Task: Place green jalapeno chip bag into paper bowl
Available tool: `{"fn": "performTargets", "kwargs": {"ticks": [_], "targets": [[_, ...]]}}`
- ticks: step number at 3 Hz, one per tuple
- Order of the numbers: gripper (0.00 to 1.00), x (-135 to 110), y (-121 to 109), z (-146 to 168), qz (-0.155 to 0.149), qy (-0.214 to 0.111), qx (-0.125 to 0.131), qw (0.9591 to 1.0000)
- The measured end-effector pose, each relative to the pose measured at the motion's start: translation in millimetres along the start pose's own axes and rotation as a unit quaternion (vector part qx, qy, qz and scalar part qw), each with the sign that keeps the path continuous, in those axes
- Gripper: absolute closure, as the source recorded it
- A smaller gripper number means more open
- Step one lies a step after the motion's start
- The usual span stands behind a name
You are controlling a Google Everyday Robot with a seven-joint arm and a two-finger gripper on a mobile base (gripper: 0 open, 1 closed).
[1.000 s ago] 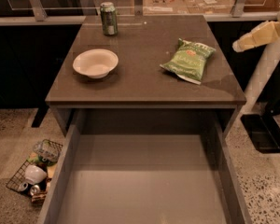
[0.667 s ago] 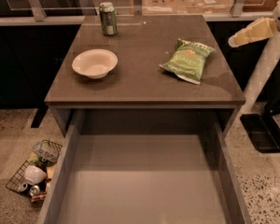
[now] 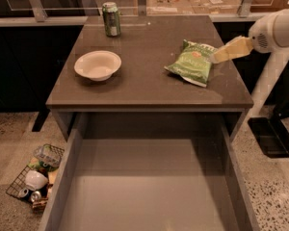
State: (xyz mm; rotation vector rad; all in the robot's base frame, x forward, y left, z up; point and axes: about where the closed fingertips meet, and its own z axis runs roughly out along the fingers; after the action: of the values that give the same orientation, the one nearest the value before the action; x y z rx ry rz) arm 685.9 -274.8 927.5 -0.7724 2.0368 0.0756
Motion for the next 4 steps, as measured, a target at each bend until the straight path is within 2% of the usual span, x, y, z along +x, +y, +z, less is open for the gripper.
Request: {"fn": "performTargets", "kwargs": {"ticks": [1, 2, 3, 4], "targets": [[0.0, -1.0, 35.4, 35.2, 0.009, 0.002, -0.009, 0.9999], [0.0, -7.5, 54.4, 65.1, 0.025, -0.004, -0.017, 0.9995], [0.0, -9.6, 52.6, 93.0, 0.041, -0.002, -0.024, 0.9989], [0.0, -10.4, 51.1, 114.6, 0.069, 0.001, -0.039, 0.9968]]}}
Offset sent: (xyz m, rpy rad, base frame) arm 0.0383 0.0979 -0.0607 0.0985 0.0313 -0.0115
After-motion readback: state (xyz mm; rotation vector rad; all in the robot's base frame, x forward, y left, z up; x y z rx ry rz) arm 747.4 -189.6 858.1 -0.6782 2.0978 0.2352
